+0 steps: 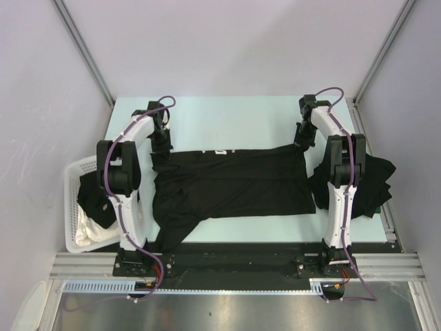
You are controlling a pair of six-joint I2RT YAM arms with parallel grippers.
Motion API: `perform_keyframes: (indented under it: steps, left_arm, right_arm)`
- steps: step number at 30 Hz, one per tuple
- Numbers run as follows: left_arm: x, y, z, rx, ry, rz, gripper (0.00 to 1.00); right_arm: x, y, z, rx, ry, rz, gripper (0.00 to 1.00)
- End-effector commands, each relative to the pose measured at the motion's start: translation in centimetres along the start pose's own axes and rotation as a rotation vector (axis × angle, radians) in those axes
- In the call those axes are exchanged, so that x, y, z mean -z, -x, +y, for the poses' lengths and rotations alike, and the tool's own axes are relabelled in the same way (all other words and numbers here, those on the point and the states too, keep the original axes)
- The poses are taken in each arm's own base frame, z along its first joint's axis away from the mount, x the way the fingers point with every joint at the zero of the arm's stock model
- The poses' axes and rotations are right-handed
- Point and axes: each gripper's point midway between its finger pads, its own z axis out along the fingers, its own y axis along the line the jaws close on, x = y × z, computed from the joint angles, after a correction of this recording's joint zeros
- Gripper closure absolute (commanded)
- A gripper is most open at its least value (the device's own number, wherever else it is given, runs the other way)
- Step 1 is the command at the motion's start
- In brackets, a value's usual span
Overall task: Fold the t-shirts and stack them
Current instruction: Fold the tshirt
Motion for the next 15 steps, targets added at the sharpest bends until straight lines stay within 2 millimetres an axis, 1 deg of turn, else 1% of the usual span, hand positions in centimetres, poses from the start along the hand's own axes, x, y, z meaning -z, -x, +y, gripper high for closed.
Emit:
perform_keyframes:
  steps: [1, 4, 5, 6, 7, 8, 11, 14, 15]
  left_arm:
    - [1.4, 1.3, -0.6, -0.037, -0.020, -0.040, 0.91]
    - [1.3, 1.2, -0.6, -0.041, -0.018, -0.036, 0.91]
    - [1.3, 1.2, -0.7, -0.040, -0.019, -0.034, 0.90]
    - [1.3, 1.2, -0.6, -0.040, -0.018, -0.036, 0.89]
    - [1.2, 1.0, -0.6, -0.040, -0.018, -0.031, 0.89]
    - [1.2, 1.1, -0.7, -0.040, -0.022, -0.035, 0.89]
    - [1.3, 1.0, -0.7, -0.041, -0.021, -0.032, 0.89]
    - [1.5, 1.0, -0.5, -0.044, -0.019, -0.036, 0.89]
    - [1.6, 1.0, -0.5, -0.047, -0.017, -0.038, 0.89]
  right_arm:
    - [2.6, 1.1, -0.9, -0.015, -0.058, -0.068, 1.00]
    - [2.3, 0.7, -1.1, -0.011, -0.071, -0.051, 1.00]
    - [1.7, 0.3, -1.3, -0.009, -0.079, -0.033, 0.98]
    - [1.5, 0.1, -1.4, -0.012, -0.082, -0.024, 0.96]
    - [1.2, 0.0, -1.4, -0.009, -0.085, -0.017, 0.86]
    - [1.0, 0.0, -1.4, -0.012, -0.086, -0.018, 0.83]
    - [1.2, 0.6, -1.2, -0.013, -0.081, -0.039, 0.78]
    - [2.1, 1.8, -0.8, -0.016, -0.071, -0.076, 0.75]
    - [2.8, 2.5, -0.6, -0.016, -0.062, -0.100, 0.73]
